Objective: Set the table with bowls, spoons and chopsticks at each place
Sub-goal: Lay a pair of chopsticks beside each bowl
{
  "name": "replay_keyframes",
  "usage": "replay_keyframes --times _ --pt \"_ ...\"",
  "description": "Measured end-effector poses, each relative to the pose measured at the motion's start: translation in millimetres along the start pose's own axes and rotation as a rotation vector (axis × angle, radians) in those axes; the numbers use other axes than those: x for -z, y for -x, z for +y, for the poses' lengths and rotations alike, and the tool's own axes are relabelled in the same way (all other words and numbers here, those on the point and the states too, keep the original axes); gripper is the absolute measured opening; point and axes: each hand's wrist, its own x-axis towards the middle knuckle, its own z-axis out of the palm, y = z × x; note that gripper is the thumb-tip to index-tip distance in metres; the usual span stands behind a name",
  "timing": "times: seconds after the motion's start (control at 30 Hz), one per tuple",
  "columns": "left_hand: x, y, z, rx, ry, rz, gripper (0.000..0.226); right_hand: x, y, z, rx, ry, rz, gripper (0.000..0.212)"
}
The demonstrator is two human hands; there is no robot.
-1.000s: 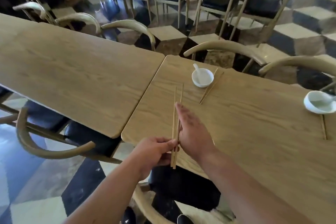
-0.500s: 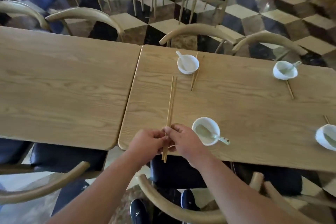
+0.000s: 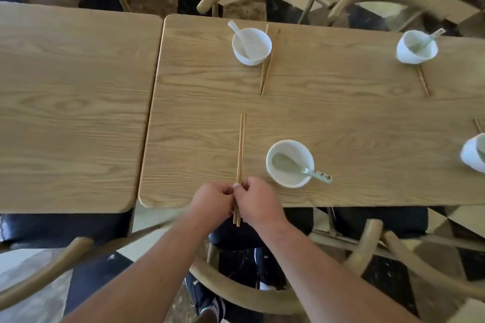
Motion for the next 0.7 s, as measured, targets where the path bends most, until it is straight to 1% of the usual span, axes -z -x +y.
replay_keyframes --times 0.1,0.3,0.43,0.53,0.63,0.7 --pt "-7 -10 3 0.014 -0.059 0.001 0.03 3 -5 -1 -0.009 0.114 0.032 0.025" --pt "-5 -25 14 0.019 -0.231 0.019 0.027 4 -11 -7 0.041 0.249 0.059 0.03" --pt "-7 -32 18 0.028 -0.29 0.005 0.019 16 -1 -3 0.088 0.257 0.041 0.033" --pt "-12 -36 21 0.007 -0.272 0.029 0.005 23 7 3 0.136 0.255 0.06 0.031" --pt "-16 -40 25 -0.012 -0.319 0.067 0.014 26 14 10 0.153 0.234 0.07 0.031" --pt "-20 -41 28 -0.01 -0.331 0.074 0.016 29 16 16 0.152 0.205 0.07 0.03"
